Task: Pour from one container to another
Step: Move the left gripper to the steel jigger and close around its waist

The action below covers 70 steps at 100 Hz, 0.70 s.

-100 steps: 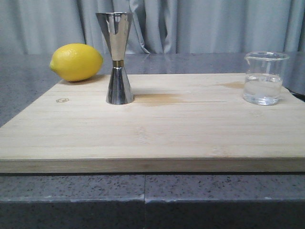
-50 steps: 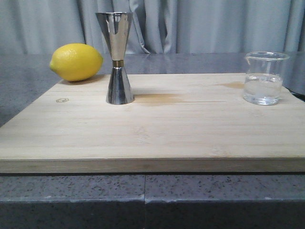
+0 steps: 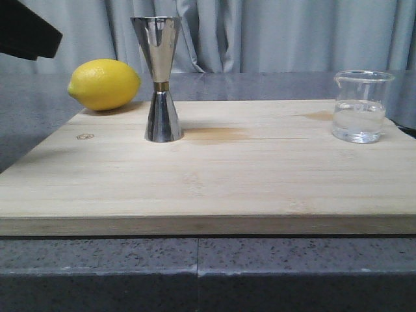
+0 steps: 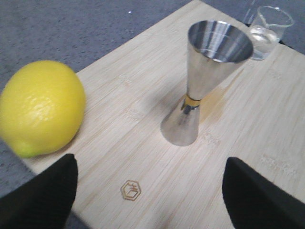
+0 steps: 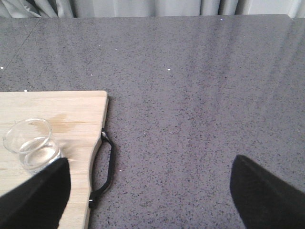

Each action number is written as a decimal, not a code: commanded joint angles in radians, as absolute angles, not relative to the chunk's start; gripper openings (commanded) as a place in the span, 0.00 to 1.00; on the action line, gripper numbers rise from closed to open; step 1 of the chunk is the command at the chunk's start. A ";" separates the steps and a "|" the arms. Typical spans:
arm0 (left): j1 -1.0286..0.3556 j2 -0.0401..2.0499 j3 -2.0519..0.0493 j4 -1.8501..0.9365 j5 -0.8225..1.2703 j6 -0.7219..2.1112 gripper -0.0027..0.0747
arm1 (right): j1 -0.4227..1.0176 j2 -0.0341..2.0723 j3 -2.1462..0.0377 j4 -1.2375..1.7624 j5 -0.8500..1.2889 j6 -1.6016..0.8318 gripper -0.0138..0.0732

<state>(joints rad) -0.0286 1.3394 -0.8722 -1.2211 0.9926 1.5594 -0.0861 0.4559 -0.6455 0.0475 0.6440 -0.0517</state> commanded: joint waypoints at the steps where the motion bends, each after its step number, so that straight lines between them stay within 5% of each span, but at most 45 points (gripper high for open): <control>1: -0.026 1.359 -0.906 -1.363 1.078 1.650 0.78 | -0.093 0.471 -0.681 0.046 0.573 -0.060 0.88; 30: -0.026 1.493 -0.906 -1.518 1.268 1.887 0.78 | -0.093 0.471 -0.681 0.045 0.573 -0.060 0.88; 70: -0.139 1.569 -0.906 -1.661 1.258 2.077 0.78 | -0.093 0.471 -0.681 0.045 0.577 -0.060 0.88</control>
<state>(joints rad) -0.1077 1.5828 -0.8798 -1.5549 1.1640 2.0407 -0.0861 0.4562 -0.6455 0.0475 0.6440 -0.0517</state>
